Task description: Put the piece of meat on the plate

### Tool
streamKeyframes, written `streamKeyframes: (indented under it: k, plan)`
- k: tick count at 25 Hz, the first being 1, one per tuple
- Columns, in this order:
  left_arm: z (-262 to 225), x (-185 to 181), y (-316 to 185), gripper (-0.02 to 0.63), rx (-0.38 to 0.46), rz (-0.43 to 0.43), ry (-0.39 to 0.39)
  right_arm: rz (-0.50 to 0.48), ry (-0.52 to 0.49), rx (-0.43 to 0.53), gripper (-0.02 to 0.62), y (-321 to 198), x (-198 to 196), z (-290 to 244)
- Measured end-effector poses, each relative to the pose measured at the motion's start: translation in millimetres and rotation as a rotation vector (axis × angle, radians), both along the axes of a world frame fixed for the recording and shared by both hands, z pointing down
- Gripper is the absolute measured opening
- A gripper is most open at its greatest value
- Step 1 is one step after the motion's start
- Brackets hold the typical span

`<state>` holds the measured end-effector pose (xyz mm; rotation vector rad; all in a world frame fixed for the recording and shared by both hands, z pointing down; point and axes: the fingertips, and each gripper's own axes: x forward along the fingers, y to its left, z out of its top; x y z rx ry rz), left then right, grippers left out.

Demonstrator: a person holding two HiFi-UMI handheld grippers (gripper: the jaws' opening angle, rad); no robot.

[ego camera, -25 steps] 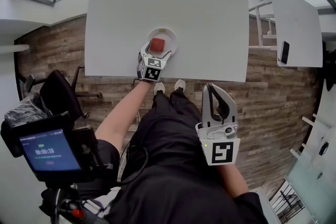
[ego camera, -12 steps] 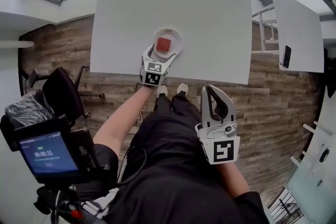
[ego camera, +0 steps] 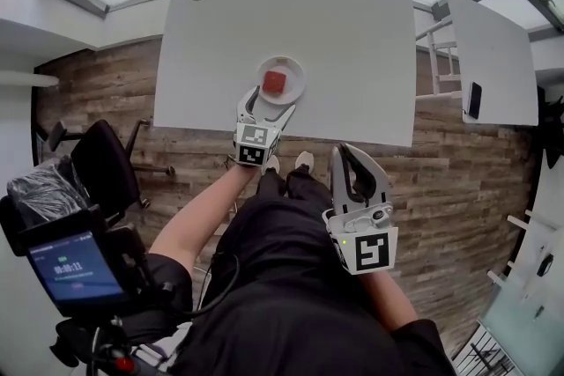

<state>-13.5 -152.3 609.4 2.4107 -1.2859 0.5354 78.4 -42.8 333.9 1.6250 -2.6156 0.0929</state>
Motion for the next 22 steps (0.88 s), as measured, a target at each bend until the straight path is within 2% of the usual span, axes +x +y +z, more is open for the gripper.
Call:
streamKeyframes:
  k: [11, 13, 22]
  plan:
    - [-46, -5, 21, 0.426, 0.032, -0.059, 0.053, 0.006, -0.016, 0.016, 0.007, 4, 10, -9]
    - [-54, -6, 20, 0.390, 0.045, -0.070, 0.070, 0.005, -0.018, 0.015, 0.008, 1, 11, -7]
    - [-113, 4, 28, 0.356, 0.115, -0.081, 0.145, 0.010, -0.018, -0.007, 0.006, -8, 13, 4]
